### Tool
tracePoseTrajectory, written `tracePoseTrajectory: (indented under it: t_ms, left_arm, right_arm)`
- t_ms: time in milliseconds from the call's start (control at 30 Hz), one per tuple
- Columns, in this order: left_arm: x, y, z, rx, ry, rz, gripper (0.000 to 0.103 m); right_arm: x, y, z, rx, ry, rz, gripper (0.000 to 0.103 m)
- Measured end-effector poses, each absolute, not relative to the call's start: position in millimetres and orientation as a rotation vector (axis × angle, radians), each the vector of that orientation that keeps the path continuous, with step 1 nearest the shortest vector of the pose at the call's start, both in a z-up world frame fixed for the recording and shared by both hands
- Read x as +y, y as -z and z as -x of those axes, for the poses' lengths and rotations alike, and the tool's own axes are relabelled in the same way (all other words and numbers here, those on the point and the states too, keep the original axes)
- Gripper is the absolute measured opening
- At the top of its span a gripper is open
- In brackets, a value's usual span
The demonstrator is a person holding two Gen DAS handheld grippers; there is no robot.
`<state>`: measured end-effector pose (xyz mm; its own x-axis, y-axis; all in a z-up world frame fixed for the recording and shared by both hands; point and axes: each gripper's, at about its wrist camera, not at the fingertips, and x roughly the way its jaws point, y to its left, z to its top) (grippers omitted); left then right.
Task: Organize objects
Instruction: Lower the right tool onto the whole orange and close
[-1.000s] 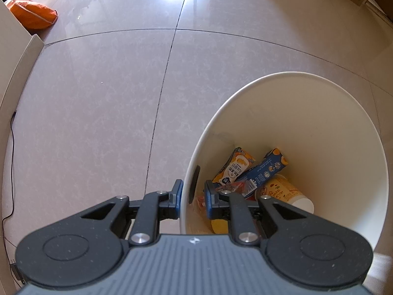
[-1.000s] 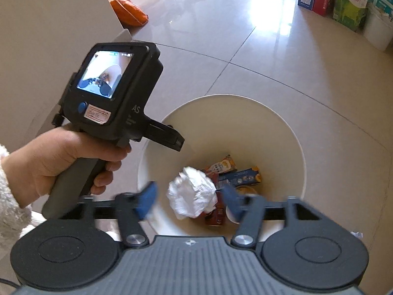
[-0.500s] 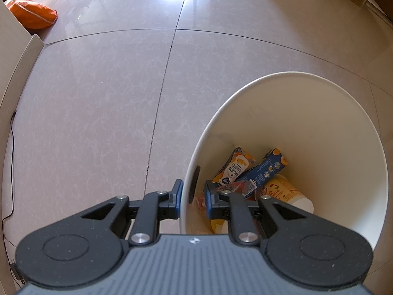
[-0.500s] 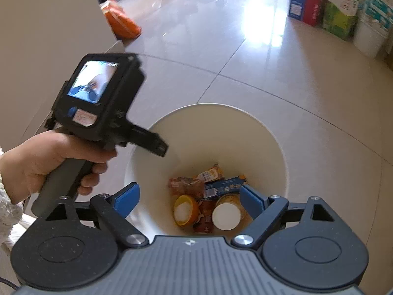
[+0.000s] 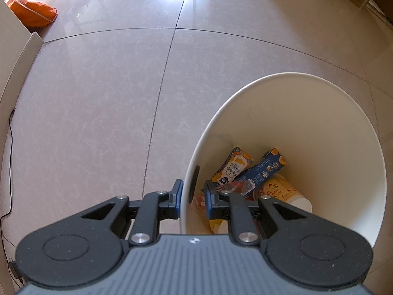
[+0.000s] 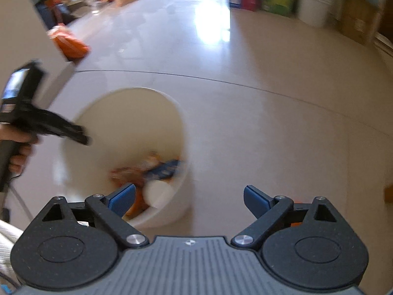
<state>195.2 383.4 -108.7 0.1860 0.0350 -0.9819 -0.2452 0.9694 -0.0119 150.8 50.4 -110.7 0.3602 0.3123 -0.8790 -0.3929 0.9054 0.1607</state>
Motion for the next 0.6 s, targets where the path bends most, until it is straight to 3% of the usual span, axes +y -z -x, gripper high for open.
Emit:
tracePoseTrajectory:
  t_ms: [333, 600]
  left_arm:
    - [384, 109, -195, 1.375, -0.199, 0.186, 0.016]
    - [384, 109, -195, 1.376, -0.199, 0.183, 0.016]
  right_arm:
    - [-56, 193, -198, 1.220, -0.212, -0.035, 0.097]
    - [-103, 274, -233, 1.346, -0.086, -0.291, 0.097]
